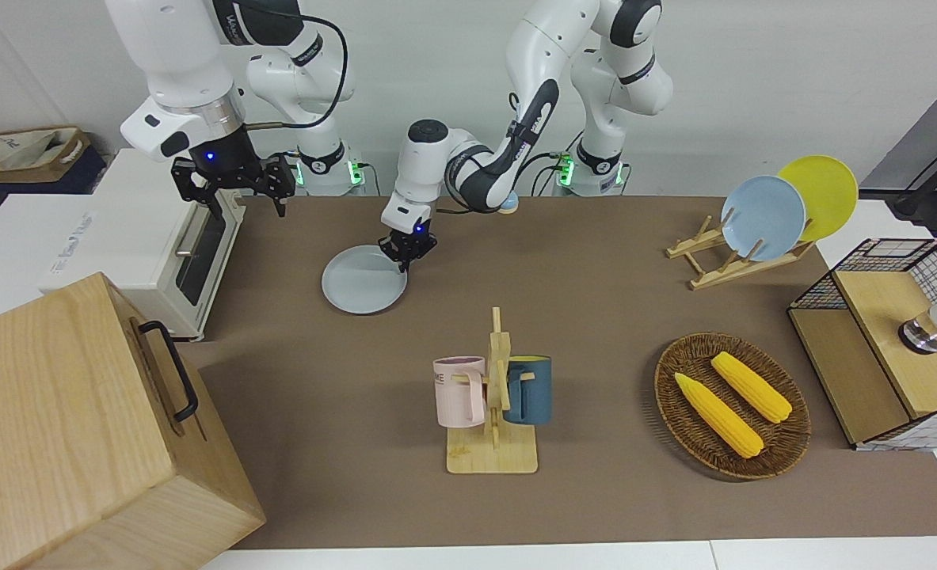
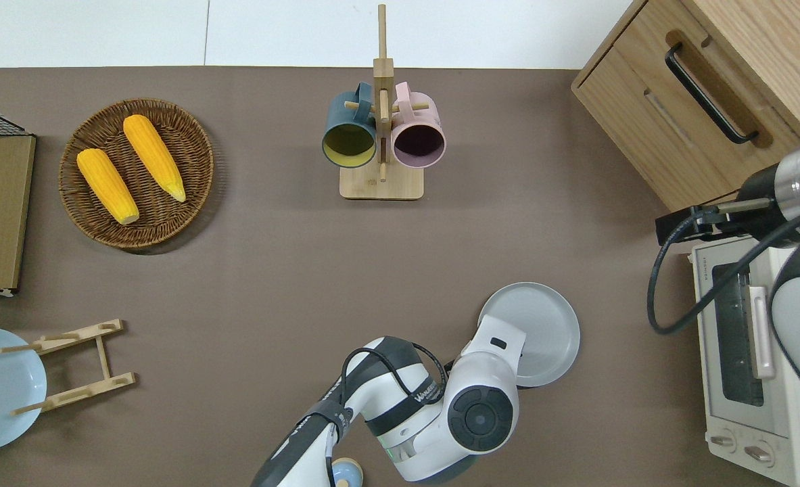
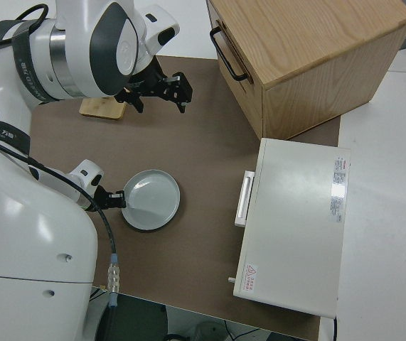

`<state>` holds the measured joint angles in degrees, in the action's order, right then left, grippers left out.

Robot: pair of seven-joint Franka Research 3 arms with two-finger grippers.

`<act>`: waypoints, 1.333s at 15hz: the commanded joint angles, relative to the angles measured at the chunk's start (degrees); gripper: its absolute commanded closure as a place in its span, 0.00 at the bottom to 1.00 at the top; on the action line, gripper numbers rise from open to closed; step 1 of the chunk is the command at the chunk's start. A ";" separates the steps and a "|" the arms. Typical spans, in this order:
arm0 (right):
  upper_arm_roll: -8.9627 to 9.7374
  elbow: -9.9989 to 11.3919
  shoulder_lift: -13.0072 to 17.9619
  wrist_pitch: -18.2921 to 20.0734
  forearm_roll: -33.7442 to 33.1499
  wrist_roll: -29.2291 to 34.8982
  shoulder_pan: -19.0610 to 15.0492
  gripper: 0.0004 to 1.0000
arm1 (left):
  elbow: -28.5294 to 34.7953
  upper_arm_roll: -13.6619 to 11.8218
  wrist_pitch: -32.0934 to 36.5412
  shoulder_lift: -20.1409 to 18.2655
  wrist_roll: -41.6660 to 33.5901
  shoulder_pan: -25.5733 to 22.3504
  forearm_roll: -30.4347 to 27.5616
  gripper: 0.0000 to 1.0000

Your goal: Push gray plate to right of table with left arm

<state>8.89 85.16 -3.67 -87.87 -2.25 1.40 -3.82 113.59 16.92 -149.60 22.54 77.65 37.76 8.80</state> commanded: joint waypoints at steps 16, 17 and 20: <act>-0.01 -0.08 0.33 0.59 0.40 0.18 -0.04 0.02 | -0.66 -0.93 5.99 -2.66 -5.38 -3.29 0.96 0.00; -0.01 -0.08 0.33 0.59 0.40 0.18 -0.04 0.02 | 0.74 -0.75 6.25 -3.81 -6.97 -4.61 0.87 0.00; -0.01 -0.08 0.33 0.59 0.40 0.18 -0.04 0.02 | 2.42 -0.66 9.14 -6.45 -13.90 -7.25 -2.45 0.00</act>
<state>8.89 85.16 -3.67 -87.87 -2.25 1.40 -3.82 112.08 15.79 -143.53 20.88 70.24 33.39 9.06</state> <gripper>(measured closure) 0.013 0.000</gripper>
